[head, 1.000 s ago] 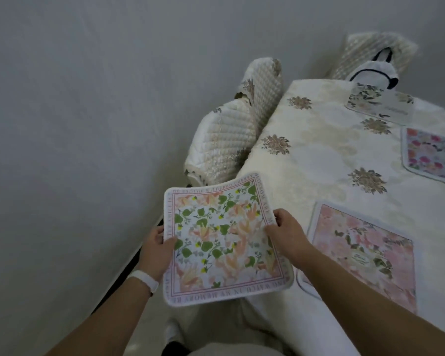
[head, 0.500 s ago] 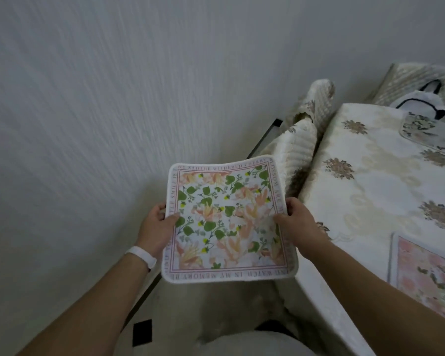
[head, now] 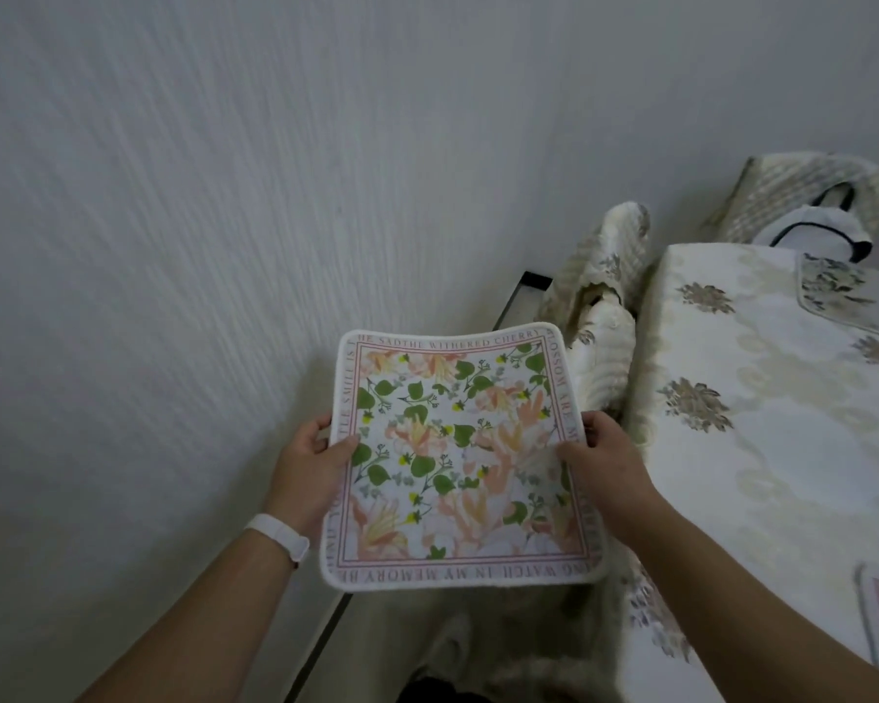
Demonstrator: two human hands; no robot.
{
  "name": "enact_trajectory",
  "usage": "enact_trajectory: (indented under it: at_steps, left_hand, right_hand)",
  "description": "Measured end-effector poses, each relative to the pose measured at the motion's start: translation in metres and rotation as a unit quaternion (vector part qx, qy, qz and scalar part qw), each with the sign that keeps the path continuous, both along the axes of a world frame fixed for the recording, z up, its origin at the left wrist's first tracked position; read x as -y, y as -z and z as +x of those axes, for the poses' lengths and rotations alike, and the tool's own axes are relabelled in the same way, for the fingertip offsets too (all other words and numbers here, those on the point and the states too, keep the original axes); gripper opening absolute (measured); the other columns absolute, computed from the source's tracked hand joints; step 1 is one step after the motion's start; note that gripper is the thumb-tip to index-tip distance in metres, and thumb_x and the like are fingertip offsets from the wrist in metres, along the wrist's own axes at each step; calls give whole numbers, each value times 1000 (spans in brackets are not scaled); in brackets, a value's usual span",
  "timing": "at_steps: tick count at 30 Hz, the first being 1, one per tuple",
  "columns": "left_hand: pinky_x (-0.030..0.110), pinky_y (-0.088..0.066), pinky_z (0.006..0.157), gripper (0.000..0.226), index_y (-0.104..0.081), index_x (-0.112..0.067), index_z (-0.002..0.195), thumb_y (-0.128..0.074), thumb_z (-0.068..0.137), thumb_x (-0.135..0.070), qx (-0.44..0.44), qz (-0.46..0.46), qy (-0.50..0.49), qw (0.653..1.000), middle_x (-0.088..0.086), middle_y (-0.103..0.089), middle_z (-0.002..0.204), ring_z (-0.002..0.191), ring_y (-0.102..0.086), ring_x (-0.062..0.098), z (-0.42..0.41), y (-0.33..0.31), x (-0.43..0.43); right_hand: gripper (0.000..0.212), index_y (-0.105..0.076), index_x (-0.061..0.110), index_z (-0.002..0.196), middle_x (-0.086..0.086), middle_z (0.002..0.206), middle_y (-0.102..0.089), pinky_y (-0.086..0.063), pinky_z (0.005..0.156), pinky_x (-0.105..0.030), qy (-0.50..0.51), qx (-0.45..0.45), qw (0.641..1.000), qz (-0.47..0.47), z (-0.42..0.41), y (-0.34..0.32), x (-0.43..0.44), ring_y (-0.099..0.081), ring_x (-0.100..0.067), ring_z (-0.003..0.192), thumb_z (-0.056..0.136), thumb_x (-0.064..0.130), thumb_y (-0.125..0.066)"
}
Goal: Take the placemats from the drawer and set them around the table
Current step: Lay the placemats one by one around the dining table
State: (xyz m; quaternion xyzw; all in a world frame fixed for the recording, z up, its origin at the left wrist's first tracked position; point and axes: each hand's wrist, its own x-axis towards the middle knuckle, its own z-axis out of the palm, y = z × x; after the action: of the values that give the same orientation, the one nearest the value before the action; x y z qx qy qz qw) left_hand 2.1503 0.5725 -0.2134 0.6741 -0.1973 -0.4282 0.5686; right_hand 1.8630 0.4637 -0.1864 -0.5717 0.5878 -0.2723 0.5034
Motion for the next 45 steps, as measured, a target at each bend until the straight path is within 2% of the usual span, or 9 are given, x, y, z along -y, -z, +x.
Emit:
enact_trajectory:
  at_steps: [4, 13, 18, 22, 29, 34, 40, 42, 45]
  left_hand:
    - [60, -55, 79, 23, -64, -16, 112, -64, 90, -8, -30, 4, 12, 999, 18, -73, 96, 85, -70, 40, 15, -5, 78]
    - [59, -55, 78, 24, -62, -13, 113, -65, 90, -8, -14, 8, 117, 993, 19, -73, 94, 83, -71, 40, -6, -35, 238]
    - [53, -57, 74, 22, -61, -13, 112, -63, 91, -8, 2, 7, 213, 977, 19, -74, 89, 79, -71, 39, -56, -51, 304]
    - [60, -55, 79, 18, -62, -15, 107, -64, 90, -9, 11, 2, 313, 950, 19, -73, 93, 84, -70, 41, -112, -57, 353]
    - [61, -54, 80, 19, -63, -17, 109, -63, 91, -11, 20, 19, 450, 893, 20, -72, 99, 87, -70, 41, -218, -39, 421]
    - [56, -56, 81, 12, -63, -18, 103, -63, 92, -15, 56, 13, 531, 845, 14, -72, 103, 89, -71, 35, -269, -25, 472]
    - [49, -58, 65, 14, -64, -17, 106, -62, 93, -14, 82, 20, 600, 795, 13, -73, 90, 76, -71, 35, -298, -11, 555]
    - [49, -59, 70, 12, -64, -19, 104, -61, 93, -14, 88, 28, 622, 778, 12, -74, 91, 79, -72, 33, -300, -8, 582]
    - [39, -57, 59, 14, -63, -14, 108, -59, 94, -13, 95, 28, 656, 748, 12, -74, 90, 72, -71, 28, -304, -8, 618]
  right_hand:
    - [18, -59, 27, 102, 1, 100, -70, -61, 76, -47, 38, 26, 999, -21, 9, 1, 60, -72, -21, 86, 91, 12, -59]
    - [19, -59, 21, 106, 3, 98, -70, -55, 58, -28, 146, 10, 989, -16, -24, -24, 158, -70, -14, 80, 92, 9, -57]
    - [14, -58, 19, 100, -2, 93, -70, -59, 61, -38, 222, -2, 975, -16, -75, -34, 170, -71, -21, 79, 91, 9, -56]
    - [15, -58, 16, 104, -4, 95, -69, -57, 63, -38, 313, 8, 949, -24, -123, -40, 163, -69, -23, 80, 91, 8, -56]
    - [17, -58, 16, 107, -5, 94, -67, -52, 58, -31, 437, -19, 899, -4, -188, -35, 152, -68, -25, 76, 92, 10, -54]
    - [19, -58, 17, 109, -3, 96, -67, -59, 69, -40, 516, -16, 856, 9, -208, -26, 160, -68, -24, 81, 91, 10, -55]
    - [15, -55, 13, 108, -1, 94, -63, -45, 55, -28, 595, 1, 802, 47, -188, -3, 209, -63, -16, 77, 93, 9, -54]
    - [15, -54, 13, 107, -1, 93, -62, -45, 55, -27, 613, 2, 788, 56, -174, 1, 227, -62, -15, 77, 93, 9, -54]
    - [14, -53, 15, 106, -2, 97, -62, -48, 57, -30, 644, -7, 763, 55, -158, 0, 249, -63, -17, 82, 94, 10, -53]
